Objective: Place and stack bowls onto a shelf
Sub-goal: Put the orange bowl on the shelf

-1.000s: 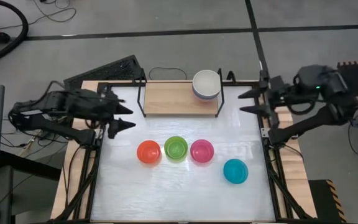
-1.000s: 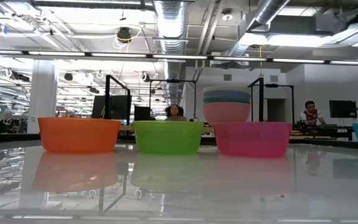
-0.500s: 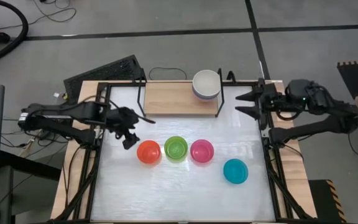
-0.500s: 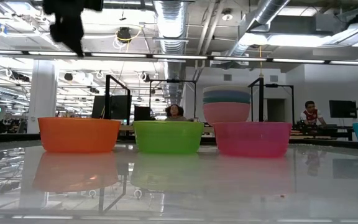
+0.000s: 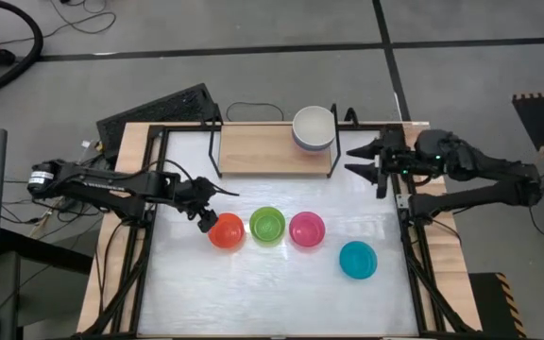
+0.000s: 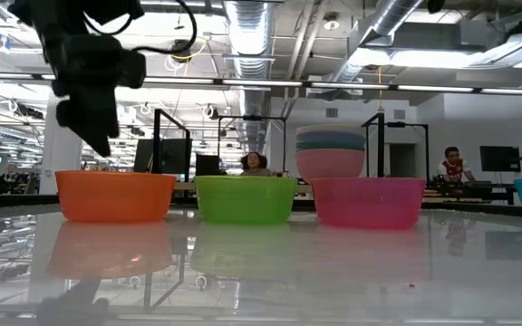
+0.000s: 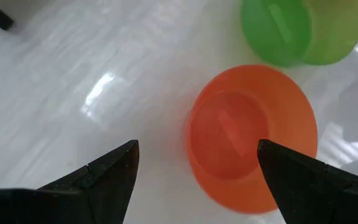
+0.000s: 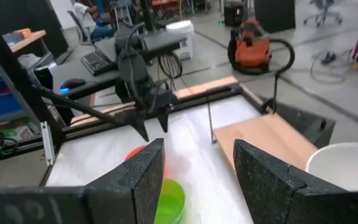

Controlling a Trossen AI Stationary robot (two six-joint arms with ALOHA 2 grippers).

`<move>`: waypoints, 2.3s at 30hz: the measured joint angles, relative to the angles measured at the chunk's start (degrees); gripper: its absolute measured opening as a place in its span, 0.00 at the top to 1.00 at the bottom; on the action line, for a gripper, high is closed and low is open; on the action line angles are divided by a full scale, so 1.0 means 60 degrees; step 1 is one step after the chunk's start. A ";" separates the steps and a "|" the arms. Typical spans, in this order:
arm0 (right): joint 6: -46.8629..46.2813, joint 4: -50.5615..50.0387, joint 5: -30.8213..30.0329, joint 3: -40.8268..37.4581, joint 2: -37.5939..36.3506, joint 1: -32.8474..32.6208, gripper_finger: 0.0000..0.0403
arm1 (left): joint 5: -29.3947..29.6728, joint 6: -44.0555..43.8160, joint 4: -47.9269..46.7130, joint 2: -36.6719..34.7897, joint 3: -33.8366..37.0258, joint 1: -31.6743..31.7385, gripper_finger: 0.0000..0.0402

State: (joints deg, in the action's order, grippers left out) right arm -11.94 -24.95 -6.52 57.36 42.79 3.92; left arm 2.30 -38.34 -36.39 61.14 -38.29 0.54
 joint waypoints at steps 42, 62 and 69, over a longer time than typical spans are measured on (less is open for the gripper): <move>-0.1608 0.0267 -0.0923 -0.0108 0.1710 -0.0003 0.46 | 0.1024 -0.0951 -0.0014 0.1982 -0.0987 -0.0016 1.00; 0.0334 0.3917 -0.0933 0.1339 0.5267 -0.0003 0.46 | 0.6703 -0.0325 -0.1443 0.1217 -0.3538 -0.0011 1.00; 0.1847 0.2996 -0.0984 0.3234 0.6716 -0.0008 0.46 | 0.7745 0.0800 -0.1233 0.1217 -0.3853 0.0084 1.00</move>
State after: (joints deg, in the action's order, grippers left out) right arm -0.85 -6.97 -12.43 76.76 83.09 3.87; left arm 48.77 -33.54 -43.79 68.45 -61.41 1.04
